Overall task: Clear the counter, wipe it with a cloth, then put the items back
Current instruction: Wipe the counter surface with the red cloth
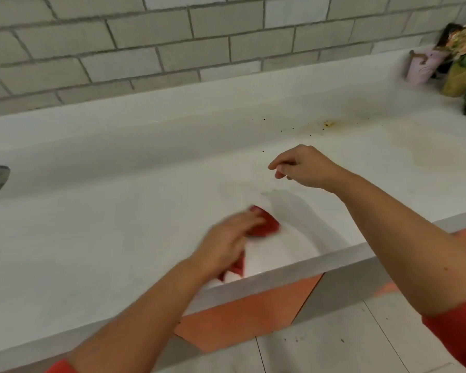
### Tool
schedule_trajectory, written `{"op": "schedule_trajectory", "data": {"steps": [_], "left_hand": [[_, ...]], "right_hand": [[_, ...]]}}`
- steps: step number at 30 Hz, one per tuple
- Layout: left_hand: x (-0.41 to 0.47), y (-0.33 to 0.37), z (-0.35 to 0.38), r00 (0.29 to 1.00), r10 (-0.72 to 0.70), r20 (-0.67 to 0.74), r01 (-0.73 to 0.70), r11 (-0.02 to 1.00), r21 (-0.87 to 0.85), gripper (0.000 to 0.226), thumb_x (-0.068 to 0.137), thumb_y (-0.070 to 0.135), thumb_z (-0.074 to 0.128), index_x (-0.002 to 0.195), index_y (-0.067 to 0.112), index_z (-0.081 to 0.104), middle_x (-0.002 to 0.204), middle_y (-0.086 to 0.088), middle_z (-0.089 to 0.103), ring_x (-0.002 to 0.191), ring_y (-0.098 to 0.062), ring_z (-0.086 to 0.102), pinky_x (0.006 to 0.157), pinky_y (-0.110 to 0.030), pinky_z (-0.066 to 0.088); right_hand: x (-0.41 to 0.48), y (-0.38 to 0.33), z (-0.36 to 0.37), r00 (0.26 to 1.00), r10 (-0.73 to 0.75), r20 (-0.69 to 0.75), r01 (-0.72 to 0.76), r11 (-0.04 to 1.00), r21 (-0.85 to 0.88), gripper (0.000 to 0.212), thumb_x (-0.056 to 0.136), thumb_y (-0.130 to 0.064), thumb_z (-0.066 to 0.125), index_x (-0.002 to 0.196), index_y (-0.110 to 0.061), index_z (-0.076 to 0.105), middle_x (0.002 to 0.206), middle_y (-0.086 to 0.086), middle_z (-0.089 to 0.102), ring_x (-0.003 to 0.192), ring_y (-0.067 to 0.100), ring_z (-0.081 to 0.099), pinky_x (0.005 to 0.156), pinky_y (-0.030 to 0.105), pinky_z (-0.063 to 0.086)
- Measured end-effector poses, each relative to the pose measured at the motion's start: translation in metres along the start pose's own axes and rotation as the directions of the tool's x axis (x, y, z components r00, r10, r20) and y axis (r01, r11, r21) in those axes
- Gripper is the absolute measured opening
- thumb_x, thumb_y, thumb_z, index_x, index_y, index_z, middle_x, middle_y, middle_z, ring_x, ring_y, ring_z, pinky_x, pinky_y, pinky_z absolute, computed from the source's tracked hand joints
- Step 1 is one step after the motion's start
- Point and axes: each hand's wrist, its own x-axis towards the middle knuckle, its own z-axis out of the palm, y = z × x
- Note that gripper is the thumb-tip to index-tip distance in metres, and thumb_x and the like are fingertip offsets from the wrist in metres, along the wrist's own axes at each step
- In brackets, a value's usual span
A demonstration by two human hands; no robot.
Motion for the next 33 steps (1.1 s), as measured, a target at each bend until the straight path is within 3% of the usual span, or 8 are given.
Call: {"op": "schedule_trajectory", "data": {"steps": [5,12,15,18,22,26,29,33], "left_hand": [[0.013,-0.038,-0.017,0.871,-0.441,-0.217,0.481,0.856,0.189,0.053,0.096,0.008,0.033,0.147,0.015,0.024,0.157,-0.005,0.016,0.146,-0.020,0.011,0.117,-0.028,0.008],[0.022,0.050,0.042,0.974,0.127,0.187,-0.121,0.992,-0.047,0.056,0.082,-0.004,0.045,0.135,0.013,0.049,0.149,-0.002,0.038,0.140,-0.009,0.025,0.114,-0.013,0.007],[0.030,0.008,0.012,0.976,0.116,0.183,-0.111,0.993,-0.041,0.053,0.080,0.003,0.046,0.131,0.019,0.055,0.145,0.004,0.042,0.135,0.000,0.031,0.110,-0.006,0.008],[0.052,-0.052,-0.014,0.976,-0.205,-0.071,0.215,0.957,0.196,0.052,0.090,0.016,0.039,0.142,0.022,0.038,0.154,0.002,0.027,0.144,-0.012,0.021,0.116,-0.029,0.005],[0.098,-0.047,-0.005,0.739,-0.575,-0.350,0.669,0.686,0.285,0.052,0.098,0.023,0.029,0.147,0.008,0.021,0.156,-0.013,0.016,0.145,-0.028,0.012,0.117,-0.041,0.008],[0.113,0.006,0.037,0.966,-0.230,-0.114,0.251,0.941,0.228,0.054,0.094,0.012,0.037,0.147,0.013,0.025,0.156,-0.006,0.019,0.145,-0.020,0.012,0.115,-0.022,0.000],[0.090,0.017,0.037,0.984,0.108,0.139,-0.126,0.984,0.129,0.052,0.093,0.011,0.040,0.143,0.025,0.035,0.153,0.011,0.024,0.142,0.000,0.014,0.114,-0.021,-0.008],[0.100,-0.039,0.007,0.998,-0.065,0.022,0.062,0.990,0.124,0.059,0.082,0.013,0.034,0.139,0.025,0.041,0.150,0.007,0.033,0.138,0.002,0.020,0.117,-0.037,-0.003]], "right_hand": [[-0.009,0.005,-0.001,0.999,0.054,-0.002,-0.054,0.998,0.015,0.026,0.095,-0.007,0.046,0.105,-0.013,0.069,0.097,0.004,0.069,0.098,0.017,0.063,0.089,0.031,0.050],[-0.003,-0.001,-0.003,0.999,0.052,0.000,-0.052,0.998,0.032,0.027,0.095,-0.007,0.046,0.107,-0.012,0.069,0.100,0.006,0.069,0.093,0.014,0.063,0.089,0.030,0.051],[0.002,0.008,-0.012,0.998,0.067,0.002,-0.067,0.997,0.025,0.027,0.095,-0.009,0.045,0.107,-0.014,0.069,0.100,0.005,0.069,0.096,0.015,0.063,0.090,0.032,0.051],[0.006,0.026,-0.016,0.994,0.101,0.029,-0.101,0.995,0.000,0.026,0.095,-0.009,0.046,0.107,-0.014,0.069,0.100,0.005,0.069,0.095,0.013,0.064,0.085,0.027,0.050],[0.015,0.044,-0.019,0.992,0.114,0.047,-0.113,0.994,-0.006,0.026,0.095,-0.010,0.046,0.106,-0.016,0.069,0.099,0.003,0.070,0.097,0.014,0.064,0.086,0.028,0.050],[0.026,0.056,-0.025,0.994,0.099,0.048,-0.100,0.995,0.015,0.026,0.094,-0.008,0.046,0.106,-0.012,0.069,0.101,0.008,0.070,0.091,0.012,0.063,0.081,0.025,0.049],[0.033,0.062,-0.032,0.996,0.075,0.051,-0.074,0.997,-0.004,0.026,0.094,-0.009,0.047,0.108,-0.011,0.068,0.101,0.008,0.071,0.097,0.015,0.064,0.081,0.024,0.048],[0.037,0.068,-0.037,0.995,0.086,0.056,-0.086,0.996,0.007,0.027,0.095,-0.010,0.045,0.109,-0.013,0.068,0.100,0.006,0.070,0.098,0.015,0.063,0.082,0.023,0.047]]}}
